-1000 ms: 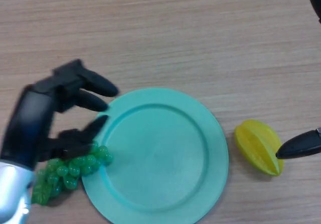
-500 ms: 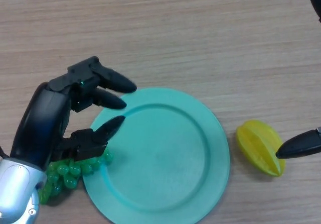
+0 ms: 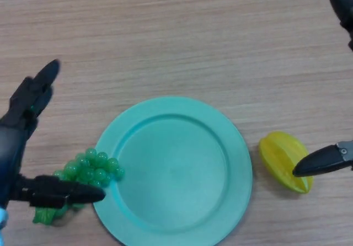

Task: Pick up the green grapes and place it on the plate

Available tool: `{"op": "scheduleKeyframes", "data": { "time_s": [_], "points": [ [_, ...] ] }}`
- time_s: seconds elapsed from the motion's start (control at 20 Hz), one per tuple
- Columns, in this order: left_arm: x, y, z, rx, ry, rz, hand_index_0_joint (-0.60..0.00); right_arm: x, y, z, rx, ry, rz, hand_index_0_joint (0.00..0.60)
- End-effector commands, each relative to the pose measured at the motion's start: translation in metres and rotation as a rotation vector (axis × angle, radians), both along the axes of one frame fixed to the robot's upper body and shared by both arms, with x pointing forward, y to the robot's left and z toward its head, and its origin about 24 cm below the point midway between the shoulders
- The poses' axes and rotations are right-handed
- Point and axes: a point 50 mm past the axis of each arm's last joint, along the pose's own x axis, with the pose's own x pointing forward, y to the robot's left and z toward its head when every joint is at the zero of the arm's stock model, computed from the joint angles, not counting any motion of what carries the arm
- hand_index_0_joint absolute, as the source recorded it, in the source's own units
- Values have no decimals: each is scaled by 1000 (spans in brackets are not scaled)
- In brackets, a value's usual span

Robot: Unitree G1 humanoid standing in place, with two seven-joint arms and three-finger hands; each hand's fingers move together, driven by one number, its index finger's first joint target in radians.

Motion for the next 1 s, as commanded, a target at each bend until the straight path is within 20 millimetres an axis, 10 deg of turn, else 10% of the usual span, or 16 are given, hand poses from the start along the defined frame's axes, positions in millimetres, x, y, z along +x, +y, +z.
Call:
{"op": "scheduleKeyframes", "data": {
  "time_s": [0.05,0.8,1.0],
  "points": [
    [-6,6,13,136,-113,-9,0,-13,-1,25,9,-217,-12,0],
    [-1,-1,-39,293,61,-21,0,-17,2,29,-3,-225,10,0],
    [-3,-2,-40,272,80,-50,-449,-18,2,29,-2,-226,12,0]
  ]
}}
